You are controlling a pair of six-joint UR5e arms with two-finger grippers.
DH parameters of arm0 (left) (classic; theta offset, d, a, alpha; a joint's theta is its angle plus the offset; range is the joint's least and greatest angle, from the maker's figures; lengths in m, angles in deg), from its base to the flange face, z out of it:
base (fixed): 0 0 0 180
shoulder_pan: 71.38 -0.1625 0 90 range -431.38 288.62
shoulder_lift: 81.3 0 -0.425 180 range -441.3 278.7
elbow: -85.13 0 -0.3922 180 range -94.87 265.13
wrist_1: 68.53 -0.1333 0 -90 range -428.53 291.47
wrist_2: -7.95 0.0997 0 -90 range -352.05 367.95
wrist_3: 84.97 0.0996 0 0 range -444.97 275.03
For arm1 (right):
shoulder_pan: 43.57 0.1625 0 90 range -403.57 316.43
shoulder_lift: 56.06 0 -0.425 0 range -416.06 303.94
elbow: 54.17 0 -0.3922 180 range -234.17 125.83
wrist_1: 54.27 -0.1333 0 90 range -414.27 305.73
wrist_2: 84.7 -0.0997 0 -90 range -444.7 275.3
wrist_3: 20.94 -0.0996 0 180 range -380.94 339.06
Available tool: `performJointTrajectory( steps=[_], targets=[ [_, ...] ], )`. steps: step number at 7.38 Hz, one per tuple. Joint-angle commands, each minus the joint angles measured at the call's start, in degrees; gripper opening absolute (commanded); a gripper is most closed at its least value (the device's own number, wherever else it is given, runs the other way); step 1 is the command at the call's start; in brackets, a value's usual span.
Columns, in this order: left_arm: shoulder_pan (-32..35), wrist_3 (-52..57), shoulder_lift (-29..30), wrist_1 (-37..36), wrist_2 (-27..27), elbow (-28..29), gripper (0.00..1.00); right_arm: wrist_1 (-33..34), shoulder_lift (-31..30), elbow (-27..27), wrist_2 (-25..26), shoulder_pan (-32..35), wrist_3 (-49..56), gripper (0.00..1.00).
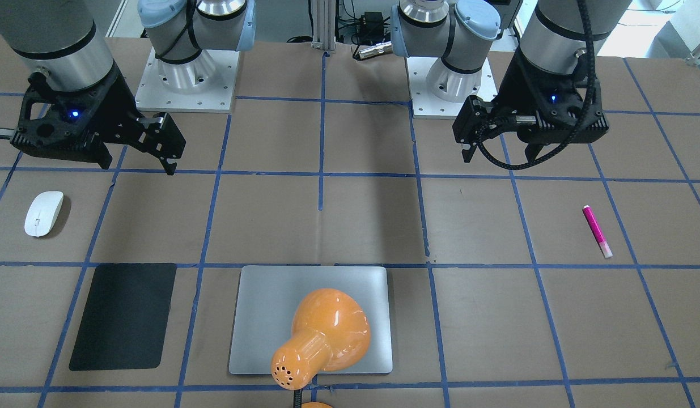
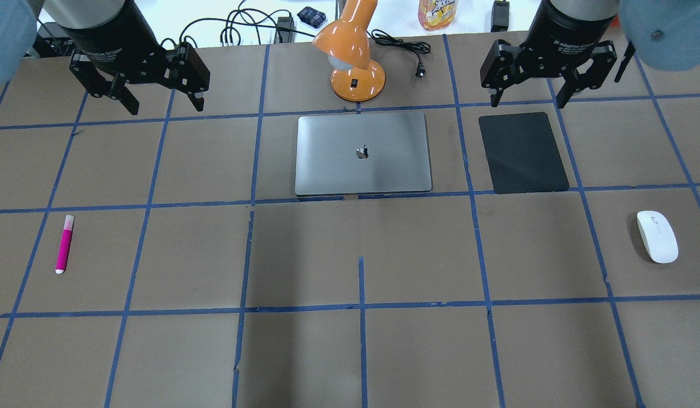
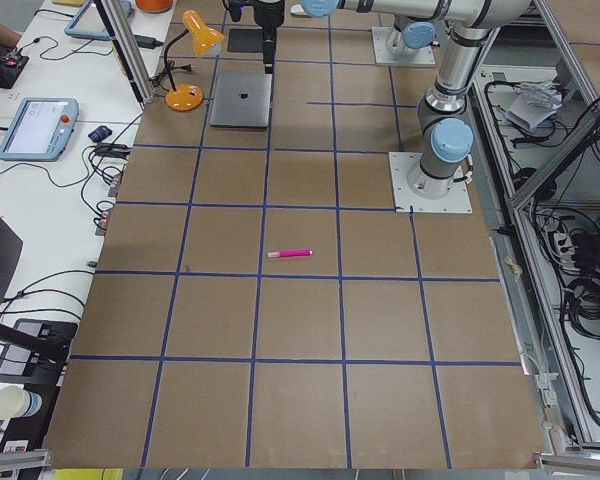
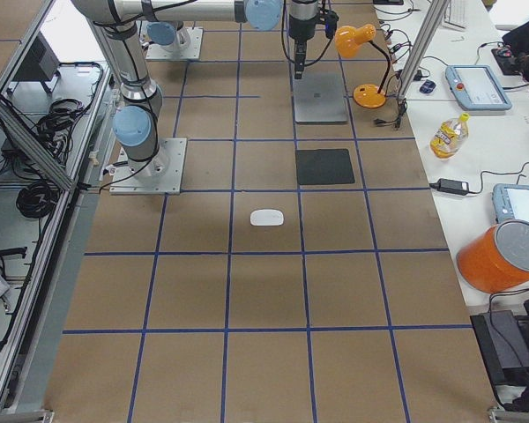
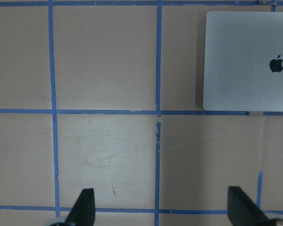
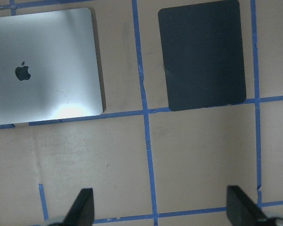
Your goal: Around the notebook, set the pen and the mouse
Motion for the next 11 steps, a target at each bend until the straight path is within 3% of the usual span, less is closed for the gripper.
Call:
performJointTrajectory(
  steps=[1,6,9,11],
  targets=[
    [0.0,0.0,0.3,0.0,0.0,0.4,1.0,-0.1,0.0,-0.1,0.2,-0.3,0.3,1.0],
    [-1.3,0.9,0.3,0.2,0.0,0.2,1.0,-1.0,0.0,-0.5,0.9,-4.6,4.2,1.0],
    [-11.2,2.4,0.4,0.9,-4.8,-0.6,1.0,-1.1,-0.6,-0.5,3.7,-12.4,13.7,1.0],
    [-18.0,8.7,0.8,0.9,-4.5,-2.9,1.0,-1.1,-0.3,0.5,3.5,-20.5,25.9,1.0]
  ],
)
